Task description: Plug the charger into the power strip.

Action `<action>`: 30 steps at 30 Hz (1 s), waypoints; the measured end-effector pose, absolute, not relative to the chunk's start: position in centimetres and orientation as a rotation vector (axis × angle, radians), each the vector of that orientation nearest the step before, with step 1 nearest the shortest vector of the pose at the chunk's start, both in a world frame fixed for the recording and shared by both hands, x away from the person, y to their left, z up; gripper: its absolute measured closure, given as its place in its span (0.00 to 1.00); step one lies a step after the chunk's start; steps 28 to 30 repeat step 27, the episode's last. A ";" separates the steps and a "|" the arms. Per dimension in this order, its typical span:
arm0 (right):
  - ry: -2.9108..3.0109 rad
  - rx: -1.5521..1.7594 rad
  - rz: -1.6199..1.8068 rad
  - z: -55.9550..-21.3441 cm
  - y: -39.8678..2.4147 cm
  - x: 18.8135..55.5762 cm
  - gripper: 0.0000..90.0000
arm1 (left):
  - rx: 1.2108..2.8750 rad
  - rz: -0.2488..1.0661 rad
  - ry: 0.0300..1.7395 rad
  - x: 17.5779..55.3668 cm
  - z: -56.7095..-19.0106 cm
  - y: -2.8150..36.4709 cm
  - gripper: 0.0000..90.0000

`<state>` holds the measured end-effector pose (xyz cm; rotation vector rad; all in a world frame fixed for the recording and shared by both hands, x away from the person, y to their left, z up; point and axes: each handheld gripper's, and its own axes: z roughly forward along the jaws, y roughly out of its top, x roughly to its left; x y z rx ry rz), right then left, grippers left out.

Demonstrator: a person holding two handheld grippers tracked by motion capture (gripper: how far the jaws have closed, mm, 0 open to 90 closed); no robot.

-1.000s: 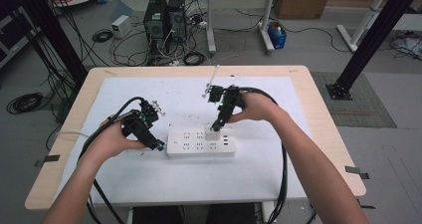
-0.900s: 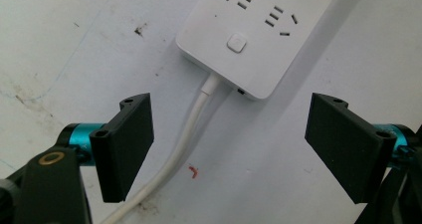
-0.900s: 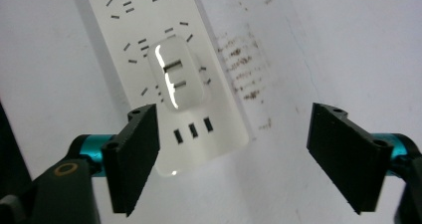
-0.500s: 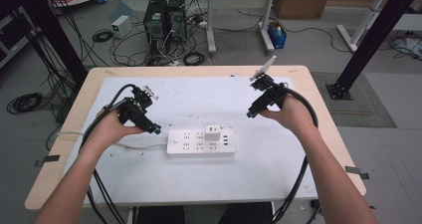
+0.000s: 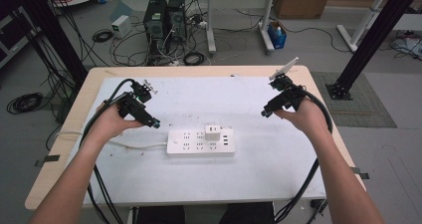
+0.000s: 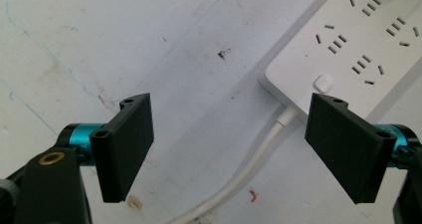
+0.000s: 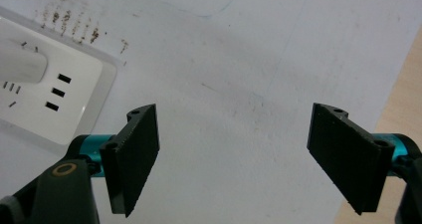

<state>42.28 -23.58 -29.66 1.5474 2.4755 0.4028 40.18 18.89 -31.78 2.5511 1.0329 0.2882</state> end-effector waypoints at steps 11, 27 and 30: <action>2.482 1.535 0.411 -29.8 -24.0 42.2 0.22 | 2.562 0.287 1.026 40.0 -31.6 18.7 0.22; 2.503 1.500 0.409 -30.2 -23.8 41.8 0.22 | 2.565 0.284 1.022 40.0 -32.0 18.7 0.22; 2.503 1.500 0.409 -30.2 -23.8 41.8 0.22 | 2.565 0.284 1.022 40.0 -32.0 18.7 0.22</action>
